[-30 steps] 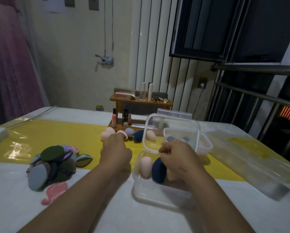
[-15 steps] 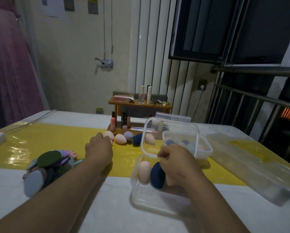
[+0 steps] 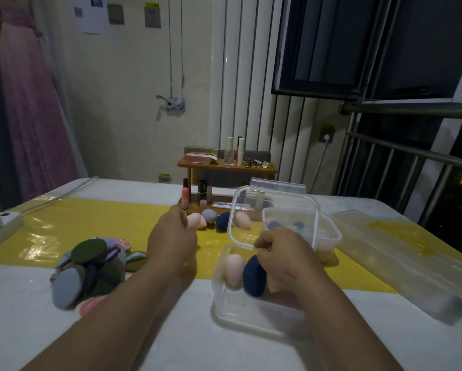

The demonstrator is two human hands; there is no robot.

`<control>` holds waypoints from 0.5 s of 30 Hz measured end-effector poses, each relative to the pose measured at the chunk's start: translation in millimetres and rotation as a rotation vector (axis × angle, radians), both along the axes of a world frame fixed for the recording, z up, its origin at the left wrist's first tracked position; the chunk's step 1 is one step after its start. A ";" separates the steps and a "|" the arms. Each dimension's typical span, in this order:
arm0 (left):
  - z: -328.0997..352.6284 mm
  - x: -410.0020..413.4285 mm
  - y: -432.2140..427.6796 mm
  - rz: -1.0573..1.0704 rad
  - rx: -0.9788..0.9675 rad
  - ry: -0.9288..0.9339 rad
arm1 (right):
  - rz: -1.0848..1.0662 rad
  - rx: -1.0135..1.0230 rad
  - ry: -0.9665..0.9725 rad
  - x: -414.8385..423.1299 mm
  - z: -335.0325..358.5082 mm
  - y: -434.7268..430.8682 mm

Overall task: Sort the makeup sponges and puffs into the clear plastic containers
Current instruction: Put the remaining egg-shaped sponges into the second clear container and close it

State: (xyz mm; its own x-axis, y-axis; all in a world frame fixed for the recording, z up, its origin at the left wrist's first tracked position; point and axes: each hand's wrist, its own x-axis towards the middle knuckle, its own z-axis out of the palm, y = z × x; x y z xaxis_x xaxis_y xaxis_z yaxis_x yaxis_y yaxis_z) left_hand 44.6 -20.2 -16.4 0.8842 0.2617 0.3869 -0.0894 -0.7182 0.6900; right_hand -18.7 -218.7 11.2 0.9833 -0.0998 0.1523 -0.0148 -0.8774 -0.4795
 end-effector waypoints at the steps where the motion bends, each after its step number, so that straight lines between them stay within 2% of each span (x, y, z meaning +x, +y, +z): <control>1: 3.7 -5.1 -3.6 -0.073 -0.128 -0.049 | 0.005 0.000 0.001 0.0 0.3 -0.1; 3: 5.7 -14.1 -8.0 -0.293 -0.313 -0.119 | 0.022 -0.003 -0.013 -2.0 0.1 -0.3; 5: 6.0 -24.1 -11.9 -0.467 -0.390 -0.145 | 0.072 0.073 -0.118 -4.4 0.3 -1.4; 7: 1.5 -30.6 -16.6 -0.570 -0.356 -0.135 | 0.148 0.241 -0.254 -8.5 2.4 -0.8; 9: -2.2 -34.7 -22.1 -0.661 -0.303 -0.141 | 0.220 0.345 -0.308 -9.9 3.2 0.6; 13: -7.5 -35.8 -24.8 -0.778 -0.282 -0.120 | 0.255 0.360 -0.313 -8.4 0.9 0.2; 15: -8.9 -34.6 -25.9 -0.791 -0.358 -0.110 | 0.244 0.372 -0.326 -8.1 1.0 -1.2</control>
State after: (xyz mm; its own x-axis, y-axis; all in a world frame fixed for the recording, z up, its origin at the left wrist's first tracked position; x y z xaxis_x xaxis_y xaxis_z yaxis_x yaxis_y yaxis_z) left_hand 10.0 -46.0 -25.3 0.8200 -0.2906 0.4931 -0.5495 -0.1585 0.8203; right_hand -26.9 -219.9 12.1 0.8923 0.0203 0.4510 0.3694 -0.6072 -0.7035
